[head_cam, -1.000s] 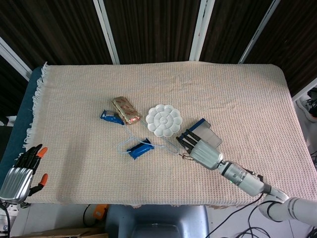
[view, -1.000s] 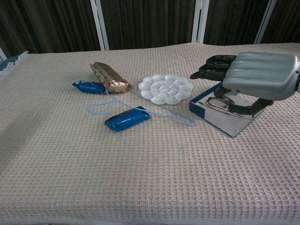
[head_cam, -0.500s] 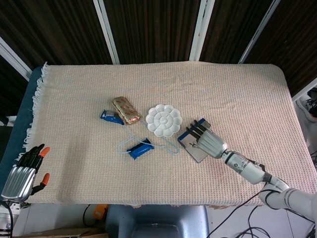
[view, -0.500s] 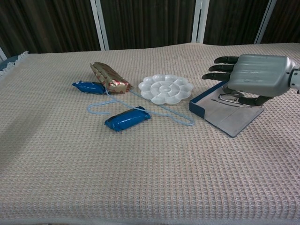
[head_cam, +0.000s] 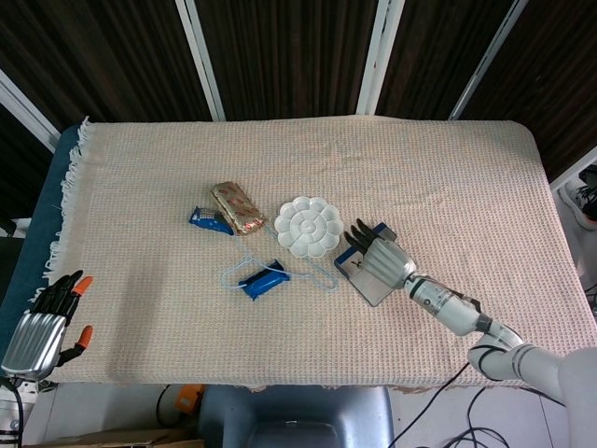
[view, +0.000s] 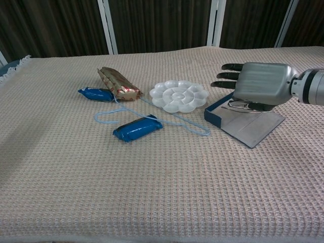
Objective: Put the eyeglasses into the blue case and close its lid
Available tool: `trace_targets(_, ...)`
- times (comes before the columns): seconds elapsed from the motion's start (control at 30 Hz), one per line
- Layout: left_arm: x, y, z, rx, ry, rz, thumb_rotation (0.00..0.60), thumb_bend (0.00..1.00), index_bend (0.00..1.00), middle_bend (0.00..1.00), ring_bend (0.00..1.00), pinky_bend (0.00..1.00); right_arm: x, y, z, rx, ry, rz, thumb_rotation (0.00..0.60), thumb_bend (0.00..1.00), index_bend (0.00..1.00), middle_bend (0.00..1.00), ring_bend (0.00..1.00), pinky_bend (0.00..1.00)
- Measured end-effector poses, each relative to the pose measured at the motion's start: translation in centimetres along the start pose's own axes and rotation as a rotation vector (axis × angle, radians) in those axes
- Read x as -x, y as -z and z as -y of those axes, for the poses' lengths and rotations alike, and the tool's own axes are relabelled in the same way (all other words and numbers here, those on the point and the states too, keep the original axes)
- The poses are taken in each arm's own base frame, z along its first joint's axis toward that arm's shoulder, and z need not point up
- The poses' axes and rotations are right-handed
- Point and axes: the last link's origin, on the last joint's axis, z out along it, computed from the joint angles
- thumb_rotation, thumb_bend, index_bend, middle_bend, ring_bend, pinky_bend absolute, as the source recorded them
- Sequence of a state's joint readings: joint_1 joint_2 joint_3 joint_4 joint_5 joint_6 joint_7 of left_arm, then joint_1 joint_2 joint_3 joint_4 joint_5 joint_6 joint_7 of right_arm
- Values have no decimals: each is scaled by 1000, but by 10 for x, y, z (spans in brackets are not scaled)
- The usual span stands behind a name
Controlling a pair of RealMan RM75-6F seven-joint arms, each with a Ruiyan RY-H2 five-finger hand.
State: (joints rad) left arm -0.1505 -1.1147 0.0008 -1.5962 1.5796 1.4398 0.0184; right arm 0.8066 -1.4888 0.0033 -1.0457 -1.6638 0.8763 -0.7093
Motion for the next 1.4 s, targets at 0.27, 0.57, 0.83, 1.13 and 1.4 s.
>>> trace_targets(0.27, -1, 2, -1, 9, 4, -4, 600, 411, 0, 0, 0, 142, 1, -8, 7, 10, 27, 9, 600, 700, 635, 140, 0, 0)
trace_targets(0.57, -2, 3, -2, 15, 9, -3, 600, 413, 0, 0, 0, 143, -2, -1, 16, -6, 36, 6, 600, 479, 553, 120, 0, 0)
trace_targets(0.83, -3, 6, -3, 29, 13, -13, 600, 410, 0, 0, 0, 142, 2, 11, 16, 18, -34, 22, 600, 313, 488, 91, 0, 0)
trace_targets(1.13, -3, 4, -3, 35, 20, -10, 600, 412, 0, 0, 0, 142, -2, 26, 5, 83, -196, -40, 600, 252, 461, 71, 0, 0)
trace_targets(1.4, -2, 3, -3, 28, 14, -6, 600, 413, 0, 0, 0, 143, -7, 73, -1, 128, -322, -106, 600, 358, 439, 29, 0, 0)
